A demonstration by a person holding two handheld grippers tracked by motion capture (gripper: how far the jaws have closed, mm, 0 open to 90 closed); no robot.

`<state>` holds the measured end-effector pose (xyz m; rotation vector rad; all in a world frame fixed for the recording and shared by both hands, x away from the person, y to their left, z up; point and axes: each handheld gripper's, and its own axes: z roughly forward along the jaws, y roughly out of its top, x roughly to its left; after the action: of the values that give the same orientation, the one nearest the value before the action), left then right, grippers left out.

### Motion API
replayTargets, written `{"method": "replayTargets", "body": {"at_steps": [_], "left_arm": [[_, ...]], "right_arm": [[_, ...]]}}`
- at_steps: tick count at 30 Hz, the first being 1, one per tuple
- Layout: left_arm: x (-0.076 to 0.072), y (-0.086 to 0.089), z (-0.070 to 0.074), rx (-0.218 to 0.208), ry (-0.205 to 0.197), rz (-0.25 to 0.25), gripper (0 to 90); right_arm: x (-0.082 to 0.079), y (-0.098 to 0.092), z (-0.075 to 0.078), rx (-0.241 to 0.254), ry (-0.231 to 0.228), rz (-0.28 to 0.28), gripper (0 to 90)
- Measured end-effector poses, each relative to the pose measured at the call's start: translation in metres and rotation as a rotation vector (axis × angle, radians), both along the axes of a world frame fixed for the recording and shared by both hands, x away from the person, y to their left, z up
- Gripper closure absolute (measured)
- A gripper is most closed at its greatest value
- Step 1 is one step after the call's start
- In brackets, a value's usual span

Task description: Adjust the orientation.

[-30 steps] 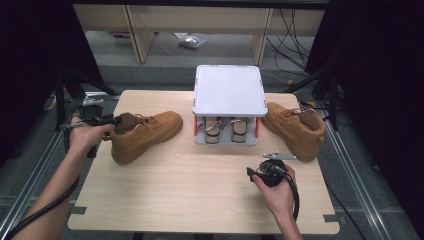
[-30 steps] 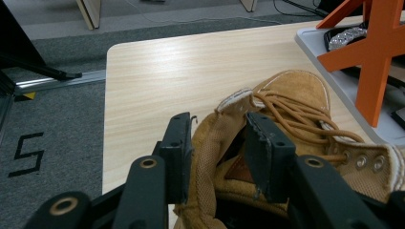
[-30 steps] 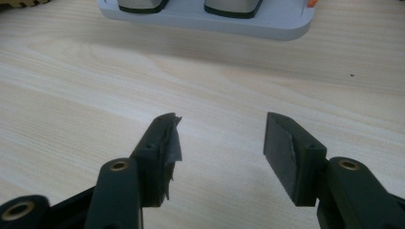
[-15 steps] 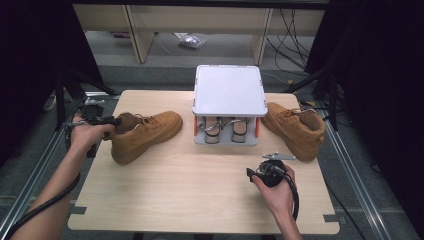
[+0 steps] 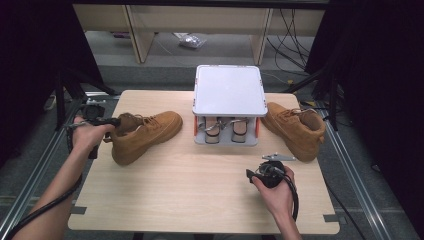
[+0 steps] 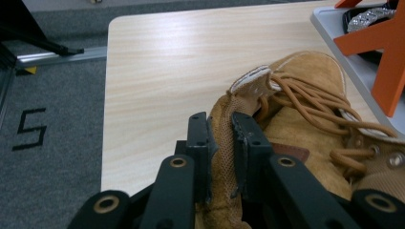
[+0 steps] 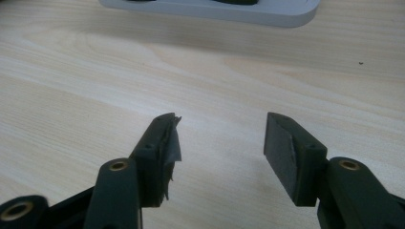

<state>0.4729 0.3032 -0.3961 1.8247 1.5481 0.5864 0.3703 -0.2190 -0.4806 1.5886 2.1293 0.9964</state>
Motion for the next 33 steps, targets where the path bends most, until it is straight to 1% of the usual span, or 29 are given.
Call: {"method": "replayTargets", "body": {"at_steps": [1, 2, 4, 6, 8, 9, 11, 13, 14, 15, 17, 18, 19, 20, 21, 22, 23, 24, 25, 26, 27, 29, 30, 31, 32, 33], "left_arm": [[-0.002, 0.0, 0.001, -0.014, 0.016, -0.002, 78.7], [-0.004, -0.001, 0.002, -0.028, 0.017, -0.002, 78.8], [-0.008, -0.005, 0.004, -0.032, 0.033, -0.011, 78.8], [-0.012, -0.009, 0.006, -0.027, 0.044, -0.021, 78.8], [-0.017, -0.012, 0.008, -0.038, 0.056, -0.033, 78.9], [-0.02, -0.013, 0.008, -0.045, 0.063, -0.04, 78.9], [-0.024, -0.016, 0.009, -0.063, 0.079, -0.046, 78.9], [-0.029, -0.019, 0.009, -0.074, 0.083, -0.058, 78.9], [-0.03, -0.02, 0.01, -0.078, 0.097, -0.064, 78.8], [-0.032, -0.022, 0.009, -0.089, 0.092, -0.063, 78.8], [-0.036, -0.025, 0.009, -0.092, 0.106, -0.076, 78.8], [-0.037, -0.026, 0.009, -0.09, 0.107, -0.082, 78.7], [-0.039, -0.028, 0.009, -0.09, 0.103, -0.086, 78.6], [-0.041, -0.029, 0.008, -0.1, 0.089, -0.084, 78.5], [-0.043, -0.03, 0.008, -0.106, 0.092, -0.089, 78.3], [-0.045, -0.031, 0.008, -0.113, 0.1, -0.093, 78.2], [-0.046, -0.031, 0.008, -0.123, 0.11, -0.105, 77.9], [-0.047, -0.032, 0.008, -0.129, 0.115, -0.11, 77.5], [-0.048, -0.033, 0.008, -0.128, 0.112, -0.112, 77.1], [-0.049, -0.034, 0.008, -0.125, 0.105, -0.115, 76.7], [-0.049, -0.034, 0.008, -0.117, 0.105, -0.112, 76.2], [-0.049, -0.033, 0.007, -0.118, 0.095, -0.115, 75.5], [-0.05, -0.033, 0.007, -0.118, 0.09, -0.116, 74.9], [-0.051, -0.033, 0.007, -0.114, 0.093, -0.125, 74.4], [-0.052, -0.035, 0.007, -0.11, 0.084, -0.13, 74.3], [-0.053, -0.036, 0.008, -0.109, 0.083, -0.132, 74.4]], "right_arm": [[-0.001, 0.0, 0.001, -0.006, 0.013, -0.008, 45.9], [-0.001, 0.0, 0.002, 0.002, 0.012, -0.009, 45.9], [0.0, 0.0, 0.002, 0.002, 0.011, -0.009, 45.9], [-0.001, 0.001, 0.003, 0.002, 0.018, -0.016, 45.9], [-0.001, 0.001, 0.003, -0.001, 0.013, -0.013, 45.9], [-0.001, 0.0, 0.003, 0.007, 0.012, -0.007, 45.9], [-0.001, 0.0, 0.003, 0.002, 0.014, -0.017, 46.0], [-0.002, 0.0, 0.005, 0.007, 0.023, -0.022, 46.0], [-0.002, 0.0, 0.005, 0.004, 0.019, -0.017, 46.0], [0.0, -0.001, 0.003, 0.019, 0.001, -0.003, 46.0], [-0.001, -0.001, 0.003, 0.019, 0.001, -0.001, 45.9], [-0.001, 0.0, 0.004, 0.018, 0.012, -0.015, 46.0], [-0.001, -0.001, 0.004, 0.009, 0.007, -0.011, 45.9], [-0.001, -0.001, 0.004, 0.007, 0.008, -0.01, 45.9], [-0.001, -0.001, 0.003, 0.003, 0.008, -0.006, 46.0], [-0.001, 0.0, 0.003, 0.007, 0.009, -0.01, 45.9], [-0.002, 0.0, 0.003, 0.001, 0.011, -0.014, 46.0], [-0.001, 0.001, 0.003, 0.006, 0.01, -0.014, 46.0], [-0.002, 0.001, 0.003, 0.002, 0.013, -0.006, 45.9], [-0.002, 0.002, 0.003, 0.007, 0.018, -0.008, 45.9], [-0.001, 0.001, 0.001, 0.015, 0.017, 0.006, 45.9], [-0.002, 0.003, 0.002, 0.005, 0.024, -0.011, 45.8], [-0.003, 0.003, 0.002, 0.007, 0.035, -0.019, 45.8], [-0.002, 0.003, 0.001, 0.006, 0.021, -0.005, 45.8], [-0.003, 0.003, 0.002, -0.001, 0.032, -0.011, 45.8], [-0.003, 0.002, 0.002, 0.001, 0.029, -0.007, 45.8]]}}
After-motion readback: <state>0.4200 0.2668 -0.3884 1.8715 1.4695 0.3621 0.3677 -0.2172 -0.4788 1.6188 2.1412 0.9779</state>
